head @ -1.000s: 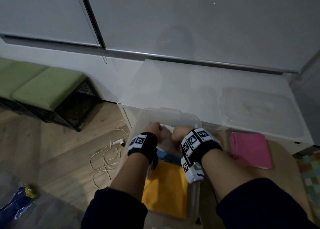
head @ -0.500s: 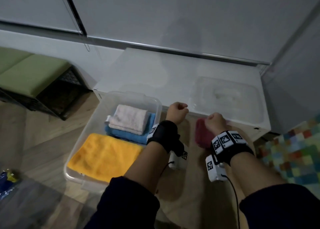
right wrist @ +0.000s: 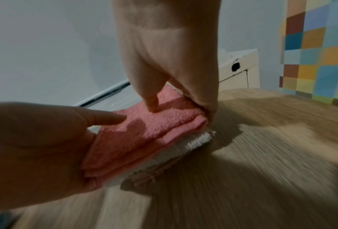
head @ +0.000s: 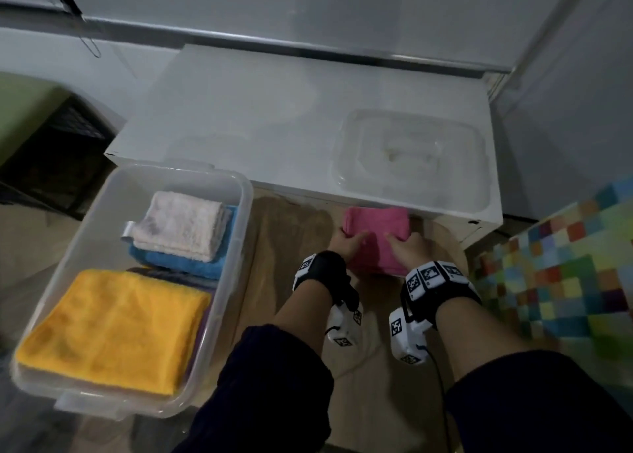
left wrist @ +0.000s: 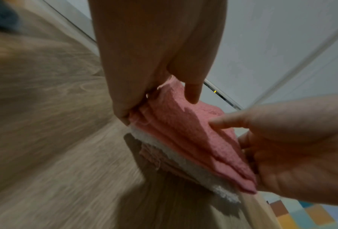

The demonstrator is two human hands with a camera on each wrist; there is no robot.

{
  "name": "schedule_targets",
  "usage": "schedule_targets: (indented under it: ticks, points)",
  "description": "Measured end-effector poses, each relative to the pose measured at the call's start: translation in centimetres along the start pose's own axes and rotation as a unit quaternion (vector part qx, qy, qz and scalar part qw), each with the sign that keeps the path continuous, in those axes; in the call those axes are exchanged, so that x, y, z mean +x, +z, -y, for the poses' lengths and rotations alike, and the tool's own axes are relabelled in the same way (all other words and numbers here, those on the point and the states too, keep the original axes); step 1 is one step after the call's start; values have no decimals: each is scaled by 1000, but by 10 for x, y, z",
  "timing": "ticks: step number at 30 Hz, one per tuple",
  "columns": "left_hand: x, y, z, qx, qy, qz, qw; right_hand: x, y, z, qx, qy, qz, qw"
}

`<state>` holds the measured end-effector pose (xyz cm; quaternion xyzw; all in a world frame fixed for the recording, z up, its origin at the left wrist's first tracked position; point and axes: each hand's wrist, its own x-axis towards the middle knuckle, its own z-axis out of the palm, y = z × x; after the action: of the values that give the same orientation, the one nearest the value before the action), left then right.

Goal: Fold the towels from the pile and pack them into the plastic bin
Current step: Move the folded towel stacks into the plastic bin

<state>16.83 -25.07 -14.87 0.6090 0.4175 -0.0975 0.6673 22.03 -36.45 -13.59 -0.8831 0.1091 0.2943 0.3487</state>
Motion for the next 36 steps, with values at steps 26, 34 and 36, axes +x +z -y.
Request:
schedule_targets:
  ticks: [26, 34, 36]
  points:
    - [-127, -181, -97, -52, 193, -120, 972, -121, 36, 149, 318, -132, 200, 917]
    - [-144, -310, -77, 32, 128, -177, 975, -179, 140, 190, 257, -139, 250, 923]
    - [-140, -323, -71, 31, 108, -175, 978, -179, 160, 194, 227, -138, 238, 934]
